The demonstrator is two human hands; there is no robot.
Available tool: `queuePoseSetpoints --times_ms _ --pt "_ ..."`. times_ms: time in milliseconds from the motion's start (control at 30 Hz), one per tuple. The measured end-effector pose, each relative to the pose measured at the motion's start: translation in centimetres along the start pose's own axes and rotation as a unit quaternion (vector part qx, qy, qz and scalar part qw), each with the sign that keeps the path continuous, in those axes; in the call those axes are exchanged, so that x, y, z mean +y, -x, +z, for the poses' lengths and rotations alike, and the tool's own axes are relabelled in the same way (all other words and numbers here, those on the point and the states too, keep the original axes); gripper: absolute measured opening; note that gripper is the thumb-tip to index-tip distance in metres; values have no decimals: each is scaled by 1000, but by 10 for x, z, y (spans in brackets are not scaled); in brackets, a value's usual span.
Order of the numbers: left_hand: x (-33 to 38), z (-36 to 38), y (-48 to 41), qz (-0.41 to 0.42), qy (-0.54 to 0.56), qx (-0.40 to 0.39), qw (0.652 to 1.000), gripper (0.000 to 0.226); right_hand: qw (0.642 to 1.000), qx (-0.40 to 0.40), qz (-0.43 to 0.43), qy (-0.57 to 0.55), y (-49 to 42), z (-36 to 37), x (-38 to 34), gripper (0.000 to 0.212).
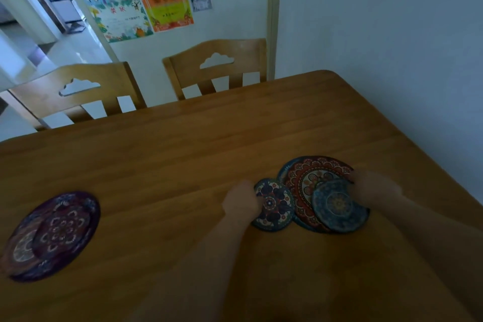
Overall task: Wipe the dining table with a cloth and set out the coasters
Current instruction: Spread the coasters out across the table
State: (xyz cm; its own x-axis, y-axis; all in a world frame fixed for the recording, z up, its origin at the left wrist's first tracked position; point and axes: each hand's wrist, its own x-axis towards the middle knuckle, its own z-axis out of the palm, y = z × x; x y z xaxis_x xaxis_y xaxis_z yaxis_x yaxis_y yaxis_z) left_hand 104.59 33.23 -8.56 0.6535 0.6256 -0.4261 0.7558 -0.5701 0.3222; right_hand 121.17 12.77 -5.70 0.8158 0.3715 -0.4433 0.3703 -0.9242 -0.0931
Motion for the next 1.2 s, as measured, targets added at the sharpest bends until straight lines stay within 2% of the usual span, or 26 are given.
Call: queuePoseSetpoints --times_ms 100,167,200,267,367,567,667,767,933,1033,1133,1200 --pt "-15 -17 -7 20 14 12 1000 38 993 6 -36 -113 -5 -26 -14 31" --pt "-25 -34 -14 -5 122 24 992 40 967 27 -18 -253 -9 -42 -37 23" --pt "-29 -44 -18 -29 214 24 976 41 947 30 3 -320 -11 -47 -51 19" --pt "-39 -61 -28 -79 391 27 917 42 897 29 27 -441 -21 -51 -81 24" --pt "-56 -82 -49 -133 522 35 842 46 825 5 49 -563 -39 -46 -126 30" --pt "-91 -112 -99 -190 658 50 727 44 752 -21 88 -652 -94 -33 -204 41" --pt "-102 -119 -122 -203 686 60 696 48 715 -23 105 -691 -119 -30 -234 47" --pt "-110 -122 -143 -209 707 69 672 50 686 -38 97 -720 -138 -31 -260 42" --pt "-122 -128 -166 -215 721 87 653 51 665 -64 107 -736 -159 -32 -293 36" --pt "-132 -130 -173 -210 719 101 655 52 659 -53 112 -742 -170 -31 -302 31" --pt "-140 -131 -176 -211 713 106 660 55 693 -29 106 -712 -177 -21 -305 40" --pt "-143 -132 -176 -212 713 103 661 55 697 -14 139 -703 -177 -17 -307 42"
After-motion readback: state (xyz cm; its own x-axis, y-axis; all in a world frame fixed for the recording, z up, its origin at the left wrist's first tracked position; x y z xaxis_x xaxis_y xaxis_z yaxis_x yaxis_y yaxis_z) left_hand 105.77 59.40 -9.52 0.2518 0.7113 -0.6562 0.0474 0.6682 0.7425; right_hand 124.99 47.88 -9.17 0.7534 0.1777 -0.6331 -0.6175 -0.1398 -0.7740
